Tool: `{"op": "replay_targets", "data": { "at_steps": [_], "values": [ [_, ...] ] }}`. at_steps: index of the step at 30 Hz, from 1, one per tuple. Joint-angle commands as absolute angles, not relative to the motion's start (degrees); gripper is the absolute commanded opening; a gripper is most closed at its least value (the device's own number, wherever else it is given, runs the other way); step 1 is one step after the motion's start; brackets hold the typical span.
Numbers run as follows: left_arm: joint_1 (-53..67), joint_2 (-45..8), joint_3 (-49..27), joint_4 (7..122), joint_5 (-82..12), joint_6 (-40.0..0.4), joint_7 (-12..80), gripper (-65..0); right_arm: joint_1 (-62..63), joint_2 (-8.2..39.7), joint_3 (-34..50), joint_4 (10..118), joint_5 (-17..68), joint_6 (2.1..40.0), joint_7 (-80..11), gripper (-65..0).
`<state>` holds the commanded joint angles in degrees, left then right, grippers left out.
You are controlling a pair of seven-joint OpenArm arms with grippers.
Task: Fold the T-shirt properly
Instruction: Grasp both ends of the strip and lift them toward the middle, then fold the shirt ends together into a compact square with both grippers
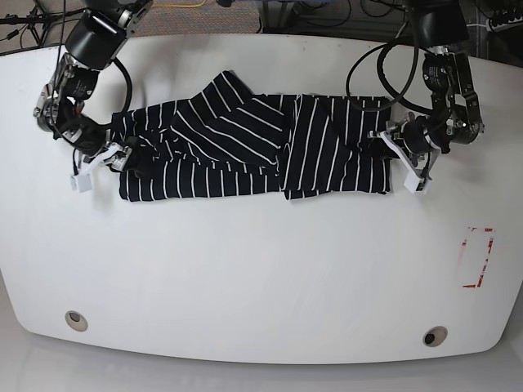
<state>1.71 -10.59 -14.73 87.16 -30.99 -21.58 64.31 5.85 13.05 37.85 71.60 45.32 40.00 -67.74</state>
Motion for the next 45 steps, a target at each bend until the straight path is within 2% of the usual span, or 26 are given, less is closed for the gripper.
{"op": "replay_targets", "data": {
  "at_steps": [2, 3, 5, 6, 7, 8, 10, 13, 20, 26, 31, 39, 45],
  "values": [
    [1.7, -10.6, -14.7, 87.2, -31.0, -21.6, 64.3, -56.9, 5.8, 12.9, 37.9, 72.0, 45.2, 40.0, -67.7, -23.9],
    [1.7, -10.6, -14.8, 87.2, -31.0, -21.6, 64.3, -56.9, 5.8, 12.9, 37.9, 72.1, 45.2, 40.0, -67.7, -32.5],
    [1.7, -10.6, -14.8, 87.2, -31.0, -21.6, 64.3, -56.9, 5.8, 12.9, 37.9, 72.1, 45.2, 40.0, -67.7, -42.0],
    [1.7, -10.6, -14.9, 87.2, -31.0, -21.6, 64.3, -56.9, 5.8, 12.9, 37.9, 72.3, 45.2, 40.0, -67.7, -49.6],
    [1.7, -10.6, -14.9, 87.2, -31.0, -21.6, 64.3, -56.9, 5.8, 13.0, 37.9, 72.7, 45.2, 40.0, -67.7, -53.4],
    [1.7, -10.6, -14.9, 87.2, -31.0, -21.4, 64.3, -56.9, 5.8, 13.0, 37.8, 73.5, 45.2, 40.0, -67.7, -60.6],
    [1.7, -10.4, -14.8, 87.2, -31.0, -21.3, 64.3, -56.9, 5.7, 13.1, 37.8, 75.5, 45.2, 40.0, -67.7, -65.0],
    [1.7, -10.0, -14.7, 87.1, -30.9, -21.0, 64.3, -56.9, 4.3, 13.1, 37.8, 81.3, 45.6, 40.0, -68.7, -65.0],
    [1.5, -6.4, -14.7, 87.3, -31.0, -13.3, 64.2, -56.9, 2.0, 12.0, 38.0, 98.6, 45.8, 40.0, -74.2, -65.0],
    [0.5, -1.4, -14.2, 87.1, -30.9, -11.6, 64.2, -56.9, 0.8, 10.5, 35.0, 109.3, 45.4, 40.0, -75.0, -65.0],
    [-2.0, -0.1, -9.4, 85.2, -31.0, -8.7, 64.2, -56.9, 1.0, 10.4, 28.4, 113.9, 45.3, 40.0, -74.5, -65.0],
    [-5.3, 3.4, -5.9, 76.8, -31.0, -8.0, 61.0, -56.9, 2.7, 8.7, 17.3, 114.5, 44.9, 40.0, -69.7, -65.0],
    [-7.3, 3.5, -5.3, 72.8, -31.3, -8.0, 61.0, -56.9, 2.9, 8.6, 7.5, 114.5, 37.5, 40.0, -66.2, -65.0]
  ]
}}
